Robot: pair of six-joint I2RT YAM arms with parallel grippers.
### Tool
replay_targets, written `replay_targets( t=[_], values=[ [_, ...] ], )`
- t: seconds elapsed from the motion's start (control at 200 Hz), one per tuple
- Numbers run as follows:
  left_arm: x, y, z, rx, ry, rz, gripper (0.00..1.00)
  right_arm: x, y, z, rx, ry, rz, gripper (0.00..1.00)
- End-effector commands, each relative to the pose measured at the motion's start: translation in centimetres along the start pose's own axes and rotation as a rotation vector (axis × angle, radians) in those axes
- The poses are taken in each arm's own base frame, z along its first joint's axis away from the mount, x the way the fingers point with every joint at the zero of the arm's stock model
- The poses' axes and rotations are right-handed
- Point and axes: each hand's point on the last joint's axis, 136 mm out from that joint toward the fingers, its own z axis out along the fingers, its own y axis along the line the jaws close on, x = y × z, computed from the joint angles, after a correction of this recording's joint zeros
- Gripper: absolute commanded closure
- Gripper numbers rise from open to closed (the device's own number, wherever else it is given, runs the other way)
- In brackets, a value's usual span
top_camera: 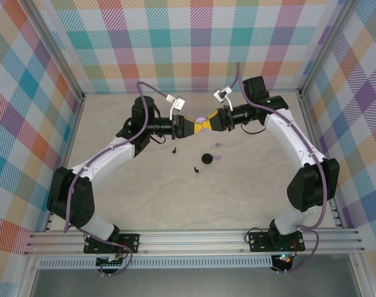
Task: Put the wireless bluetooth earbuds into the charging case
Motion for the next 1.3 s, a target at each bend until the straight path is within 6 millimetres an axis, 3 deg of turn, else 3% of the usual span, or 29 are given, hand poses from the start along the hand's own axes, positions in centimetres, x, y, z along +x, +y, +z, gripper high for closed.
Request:
replay_targets(
  t=[0.0,0.17,0.33,0.505,0.975,1.3],
  values=[
    [-0.8,0.0,0.2,-0.023,-0.034,0.058,0.83,0.4,0.6,0.6,0.035,0.025,-0.042,0.59],
    [-0.8,2.1,-0.1,-0.141,-0.049,0.071,0.85,0.0,-0.2,-0.2,0.157,0.009,-0.067,0.49],
    [0.3,1.9,-0.2,-0.125,-0.069,0.244,0.84,-0.4,-1.1,-1.5,0.317,-0.022,-0.093,0.44],
    [2.1,2.3,0.0,-0.162,-0.009,0.410,0.91,-0.2,-0.6,-2.5,0.381,-0.031,-0.125,0.43],
    [1.8,-1.5,0.0,0.042,-0.121,0.531,0.91,1.8,2.1,-2.0,0.247,0.061,-0.152,0.38],
    [2.1,-3.3,0.5,0.112,-0.091,0.541,0.91,1.7,1.5,-1.5,0.239,0.082,-0.145,0.36]
  ],
)
